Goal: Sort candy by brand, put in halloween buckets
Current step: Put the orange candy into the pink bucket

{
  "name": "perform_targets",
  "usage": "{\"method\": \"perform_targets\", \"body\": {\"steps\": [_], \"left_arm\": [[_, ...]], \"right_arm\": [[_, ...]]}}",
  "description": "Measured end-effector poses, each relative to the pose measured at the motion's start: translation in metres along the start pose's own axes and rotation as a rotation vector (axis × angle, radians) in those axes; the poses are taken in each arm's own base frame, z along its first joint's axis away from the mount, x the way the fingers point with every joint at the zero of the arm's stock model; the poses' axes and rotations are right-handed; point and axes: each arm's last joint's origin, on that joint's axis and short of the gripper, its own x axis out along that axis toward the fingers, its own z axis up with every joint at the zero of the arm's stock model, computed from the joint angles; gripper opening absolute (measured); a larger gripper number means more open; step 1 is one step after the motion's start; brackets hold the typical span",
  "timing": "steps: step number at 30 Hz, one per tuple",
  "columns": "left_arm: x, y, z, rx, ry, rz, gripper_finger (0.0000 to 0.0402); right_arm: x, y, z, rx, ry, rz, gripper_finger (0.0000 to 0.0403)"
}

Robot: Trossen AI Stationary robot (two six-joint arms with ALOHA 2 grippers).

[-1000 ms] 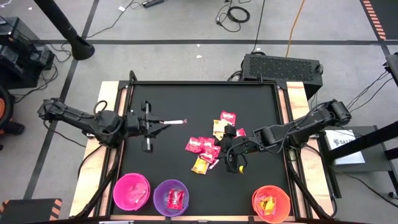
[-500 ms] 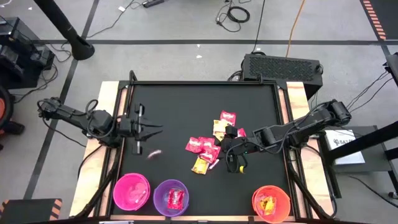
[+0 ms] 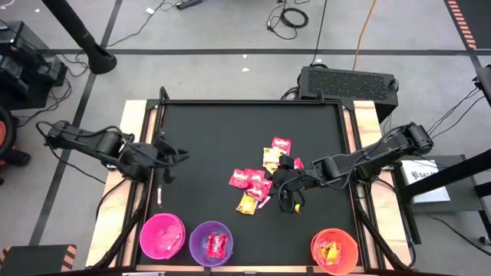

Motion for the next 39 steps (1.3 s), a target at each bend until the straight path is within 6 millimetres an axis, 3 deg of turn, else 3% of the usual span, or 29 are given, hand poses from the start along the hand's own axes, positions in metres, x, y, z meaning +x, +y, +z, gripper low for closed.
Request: {"method": "perform_targets", "body": {"steps": [5,13,21,33,39], "left_arm": [[-0.008,-0.004,0.005,-0.156,0.252,-0.104,0.0080],[0.001,-0.004,-0.016,-0.336,0.587,0.125,0.0080],[0.000,-0.018,-0.027,-0.344,0.639,0.221,0.0080],[0.009,-0.046,-0.045,-0.284,0.654,0.374,0.0080],[0.016,-0.065,-0.057,-0.335,0.788,0.409,0.0080]], "right_arm": [[0.000,-0.001,0.000,-0.040,0.002,-0.008,0.0255],[0.001,-0.010,0.006,-0.117,-0.054,-0.120,0.0255],[0.012,-0.027,0.018,-0.054,-0.134,-0.156,0.0255],[0.030,-0.053,0.016,-0.051,-0.084,-0.229,0.0255],[0.055,-0.059,0.010,-0.064,-0.045,-0.201,0.0255]]}}
